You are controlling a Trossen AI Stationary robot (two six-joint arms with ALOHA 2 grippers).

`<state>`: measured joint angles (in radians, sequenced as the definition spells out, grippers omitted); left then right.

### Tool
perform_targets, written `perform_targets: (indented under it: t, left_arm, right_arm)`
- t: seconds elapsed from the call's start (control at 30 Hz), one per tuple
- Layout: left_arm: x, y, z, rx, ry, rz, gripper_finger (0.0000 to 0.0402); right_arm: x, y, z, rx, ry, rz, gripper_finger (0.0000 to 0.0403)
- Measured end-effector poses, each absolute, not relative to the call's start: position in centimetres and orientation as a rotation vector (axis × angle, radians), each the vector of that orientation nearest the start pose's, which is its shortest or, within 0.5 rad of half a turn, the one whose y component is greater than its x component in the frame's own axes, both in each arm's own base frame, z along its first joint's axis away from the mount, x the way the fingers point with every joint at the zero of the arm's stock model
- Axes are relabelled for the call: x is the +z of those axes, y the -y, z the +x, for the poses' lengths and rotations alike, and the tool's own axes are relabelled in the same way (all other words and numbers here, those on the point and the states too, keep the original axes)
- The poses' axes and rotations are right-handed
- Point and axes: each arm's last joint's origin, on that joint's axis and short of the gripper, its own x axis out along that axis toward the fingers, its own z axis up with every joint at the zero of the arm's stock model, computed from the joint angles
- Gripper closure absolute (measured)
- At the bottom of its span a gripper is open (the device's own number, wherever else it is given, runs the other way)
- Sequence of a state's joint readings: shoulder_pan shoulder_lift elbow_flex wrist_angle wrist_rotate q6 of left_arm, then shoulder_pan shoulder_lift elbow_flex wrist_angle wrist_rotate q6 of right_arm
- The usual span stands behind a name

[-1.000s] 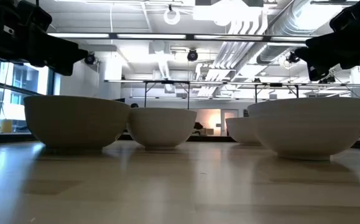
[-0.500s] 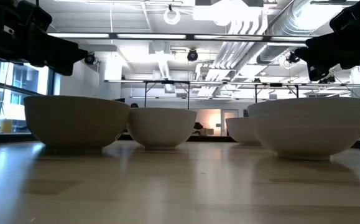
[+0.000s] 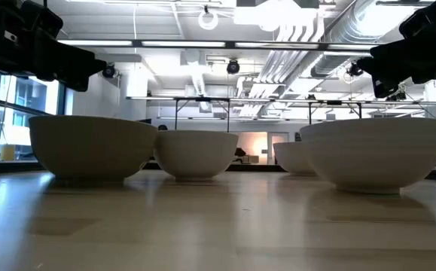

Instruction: Nest bowls inside each other

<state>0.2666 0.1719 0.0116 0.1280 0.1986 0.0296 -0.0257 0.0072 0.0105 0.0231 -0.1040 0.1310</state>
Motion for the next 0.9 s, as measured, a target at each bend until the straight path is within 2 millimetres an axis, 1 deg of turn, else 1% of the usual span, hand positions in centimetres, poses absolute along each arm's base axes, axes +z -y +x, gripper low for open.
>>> perform_targets:
  t: [0.13,0.17,0.23,0.3,0.37,0.47,0.6,0.67,0.73,0.9]
  left_arm:
    - [16.57,-2.28,10.51,0.067,-0.032,0.025,0.0248]
    - [16.61,-2.31,10.51,0.077,-0.031,0.079,0.0248]
    - [16.83,-2.58,10.5,0.155,-0.028,0.272,0.0248]
    - [16.82,-2.81,10.45,0.223,-0.055,0.417,0.0248]
    - [16.81,-2.97,10.41,0.277,-0.079,0.492,0.0248]
    - [16.74,-3.12,10.4,0.325,-0.101,0.507,0.0248]
    - [16.75,-3.16,10.38,0.345,-0.096,0.457,0.0248]
    - [16.75,-3.16,10.38,0.345,-0.086,0.403,0.0248]
    - [16.78,-3.07,10.41,0.318,-0.056,0.279,0.0248]
    - [17.13,-2.75,10.5,0.206,0.039,-0.13,0.0248]
  right_arm:
    - [16.88,-0.05,9.73,0.08,0.021,0.129,0.0261]
    - [16.87,-0.05,9.74,0.08,0.021,0.129,0.0261]
    - [16.88,-0.05,9.74,0.08,0.021,0.129,0.0261]
    - [16.89,-0.05,9.74,0.08,0.021,0.129,0.0261]
    - [16.88,-0.05,9.74,0.08,0.021,0.129,0.0261]
    - [16.89,-0.05,9.73,0.08,0.022,0.129,0.0261]
    - [16.89,-0.05,9.73,0.08,0.022,0.129,0.0261]
    - [16.88,-0.05,9.74,0.08,0.021,0.129,0.0261]
    - [16.88,-0.05,9.73,0.08,0.021,0.129,0.0261]
    - [16.88,-0.05,9.74,0.08,0.021,0.129,0.0261]
